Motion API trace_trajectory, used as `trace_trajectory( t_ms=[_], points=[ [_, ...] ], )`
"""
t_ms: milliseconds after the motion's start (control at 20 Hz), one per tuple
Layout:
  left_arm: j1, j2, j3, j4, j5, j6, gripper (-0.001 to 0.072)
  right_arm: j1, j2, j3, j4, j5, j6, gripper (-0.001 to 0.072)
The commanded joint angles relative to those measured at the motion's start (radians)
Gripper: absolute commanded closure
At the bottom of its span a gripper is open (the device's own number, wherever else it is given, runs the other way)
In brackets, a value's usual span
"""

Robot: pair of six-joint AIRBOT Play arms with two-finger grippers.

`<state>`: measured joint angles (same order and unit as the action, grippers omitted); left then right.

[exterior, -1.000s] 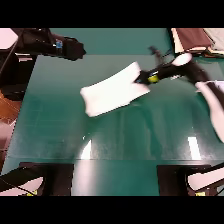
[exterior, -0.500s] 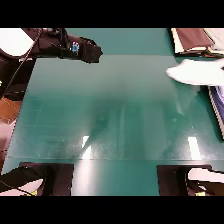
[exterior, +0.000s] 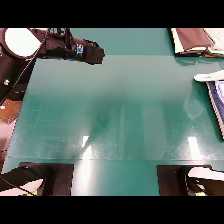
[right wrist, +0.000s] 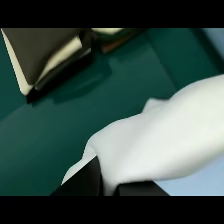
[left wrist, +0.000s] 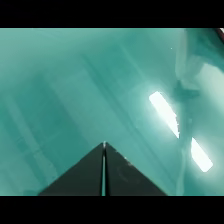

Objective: Fold the shirts.

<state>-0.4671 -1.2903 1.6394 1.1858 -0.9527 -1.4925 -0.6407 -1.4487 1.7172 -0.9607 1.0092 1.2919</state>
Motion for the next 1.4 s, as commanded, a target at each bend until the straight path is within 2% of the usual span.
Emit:
trace_trajectory(
  t_ms=[0, 300, 450, 1000, 1050, 1100, 1150, 1200, 1350],
  points=[
    [0.000, -0.002, 0.000, 0.000, 0.000, 0.000, 0.0682, -0.006, 0.000, 0.148, -0.001, -0.037, -0.006, 0.0699],
    [0.000, -0.002, 0.000, 0.000, -0.002, 0.008, 0.0682, -0.077, 0.002, 0.258, -0.013, 0.152, -0.006, 0.0699],
    [0.000, -0.002, 0.000, 0.000, -0.013, 0.008, 0.0682, -0.124, 0.003, 0.253, -0.117, 0.287, -0.006, 0.0698],
    [0.000, -0.002, 0.000, 0.001, -0.039, 0.034, 0.0682, -0.322, 0.292, -0.375, -0.411, 0.345, -0.005, 0.0689],
    [0.000, -0.002, 0.000, 0.001, -0.043, 0.034, 0.0682, -0.338, 0.309, -0.412, -0.428, 0.344, -0.005, 0.0611],
    [0.000, -0.002, 0.000, 0.002, -0.048, 0.034, 0.0682, -0.354, 0.323, -0.443, -0.429, 0.337, -0.005, 0.0421],
    [0.000, -0.002, 0.000, 0.002, -0.053, 0.035, 0.0682, -0.373, 0.335, -0.467, -0.429, 0.328, -0.005, 0.0201],
    [0.000, -0.002, 0.000, 0.002, -0.053, 0.034, 0.0682, -0.388, 0.342, -0.475, -0.426, 0.327, 0.003, 0.0027],
    [0.000, -0.002, 0.000, 0.001, -0.052, 0.034, 0.0682, -0.380, 0.358, -0.435, -0.362, 0.316, 0.056, 0.0014]
  ],
)
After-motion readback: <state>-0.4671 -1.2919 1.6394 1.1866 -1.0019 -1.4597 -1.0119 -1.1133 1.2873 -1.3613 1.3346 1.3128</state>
